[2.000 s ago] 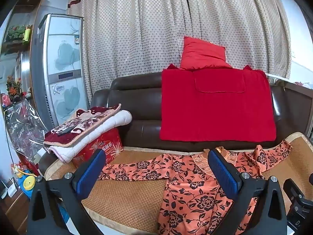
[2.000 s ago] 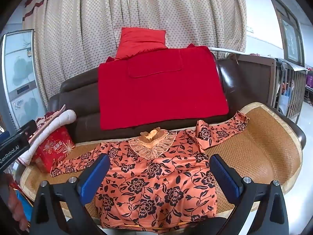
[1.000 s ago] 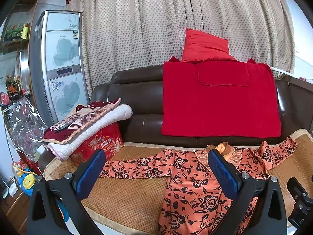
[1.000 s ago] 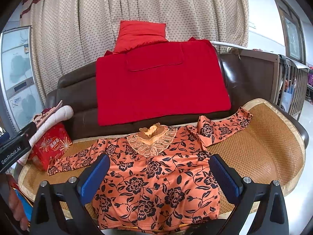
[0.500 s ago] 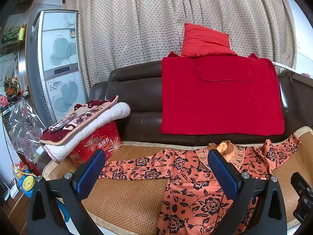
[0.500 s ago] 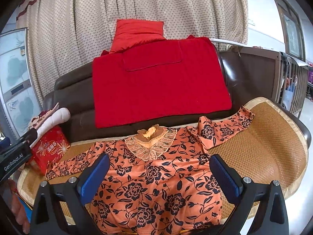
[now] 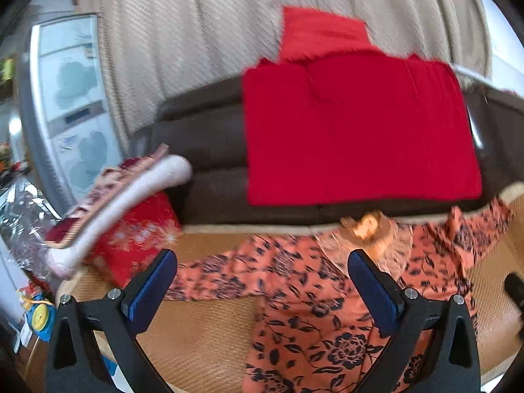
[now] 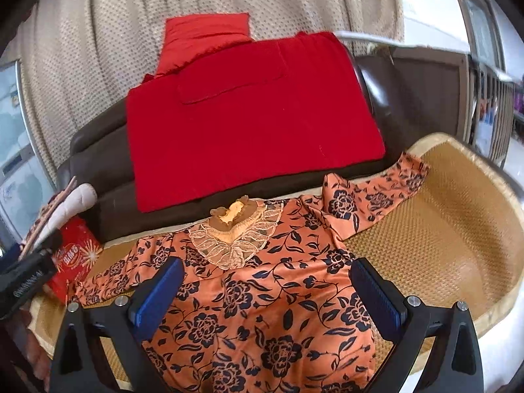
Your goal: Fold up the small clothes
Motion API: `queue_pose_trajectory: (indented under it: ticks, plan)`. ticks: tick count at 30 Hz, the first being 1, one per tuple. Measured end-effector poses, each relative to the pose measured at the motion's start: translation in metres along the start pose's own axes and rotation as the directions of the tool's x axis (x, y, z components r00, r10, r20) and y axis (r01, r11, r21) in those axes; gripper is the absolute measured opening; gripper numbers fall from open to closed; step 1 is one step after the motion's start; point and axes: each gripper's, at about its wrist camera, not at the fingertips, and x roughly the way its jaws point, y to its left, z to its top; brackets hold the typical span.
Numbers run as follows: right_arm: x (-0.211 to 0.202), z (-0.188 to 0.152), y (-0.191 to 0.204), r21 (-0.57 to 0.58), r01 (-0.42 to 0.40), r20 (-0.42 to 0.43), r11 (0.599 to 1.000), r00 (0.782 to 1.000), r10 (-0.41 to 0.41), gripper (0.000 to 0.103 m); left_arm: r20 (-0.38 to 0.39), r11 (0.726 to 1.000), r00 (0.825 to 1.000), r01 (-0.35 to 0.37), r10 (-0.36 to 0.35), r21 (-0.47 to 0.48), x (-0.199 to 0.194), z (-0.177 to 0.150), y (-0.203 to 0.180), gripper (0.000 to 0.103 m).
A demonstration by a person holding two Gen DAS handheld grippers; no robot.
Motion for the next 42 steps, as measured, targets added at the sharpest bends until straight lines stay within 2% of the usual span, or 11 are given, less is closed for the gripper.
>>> queue_pose_trajectory:
  ticks: [5, 8, 11, 15, 18, 21, 25, 30, 33, 37, 42]
  plan:
    - [0.05, 0.01, -0.084, 0.09, -0.02, -0.01, 0.996, 1.0, 0.021, 0.103, -0.137, 0.988, 0.983, 0.137, -0.125, 0.077, 0.083, -0.017, -0.062, 0.103]
    - [0.092, 0.02, -0.163, 0.155, -0.003, -0.014, 0.988, 1.0, 0.005, 0.103, -0.231, 0.972, 0.952, 0.224, -0.202, 0.074, 0.138, -0.031, -0.105, 0.103]
    - [0.137, 0.033, -0.251, 0.294, 0.066, -0.048, 0.953, 0.997, -0.055, 0.098, -0.234, 0.966, 0.942, 0.256, -0.241, 0.033, 0.158, -0.043, -0.138, 0.103]
    - [0.183, 0.065, -0.33, 0.398, 0.143, -0.023, 0.906, 0.989, -0.146, 0.092, -0.194, 0.965, 0.95, 0.257, -0.243, 0.053, 0.178, -0.051, -0.143, 0.103]
    - [0.207, 0.103, -0.344, 0.304, 0.212, 0.01, 0.929, 0.974, -0.225, 0.089, -0.172, 0.97, 0.965, 0.217, -0.196, 0.108, 0.199, -0.058, -0.135, 0.103]
    - [0.238, 0.134, -0.35, 0.204, 0.285, -0.01, 0.936, 0.957, -0.289, 0.078, -0.168, 0.974, 0.97, 0.198, -0.178, 0.108, 0.207, -0.057, -0.129, 0.103]
    - [0.281, 0.147, -0.375, 0.17, 0.353, -0.04, 0.92, 0.935, -0.351, 0.067, -0.155, 0.973, 0.97, 0.203, -0.185, 0.109, 0.208, -0.056, -0.129, 0.103]
    - [0.31, 0.148, -0.401, 0.194, 0.366, -0.053, 0.91, 0.931, -0.362, 0.061, -0.133, 0.97, 0.972, 0.212, -0.196, 0.118, 0.201, -0.055, -0.135, 0.103]
    - [0.327, 0.144, -0.402, 0.176, 0.363, -0.078, 0.915, 0.932, -0.355, 0.049, -0.134, 0.97, 0.971, 0.215, -0.199, 0.117, 0.2, -0.053, -0.138, 0.103]
    - [0.345, 0.135, -0.405, 0.177, 0.369, -0.128, 0.913, 0.928, -0.35, 0.022, -0.13, 0.969, 0.972, 0.212, -0.195, 0.124, 0.2, -0.053, -0.142, 0.103]
    - [0.335, 0.132, -0.397, 0.215, 0.306, -0.109, 0.927, 0.951, -0.289, 0.015, -0.118, 0.971, 0.975, 0.204, -0.189, 0.126, 0.197, -0.053, -0.14, 0.103]
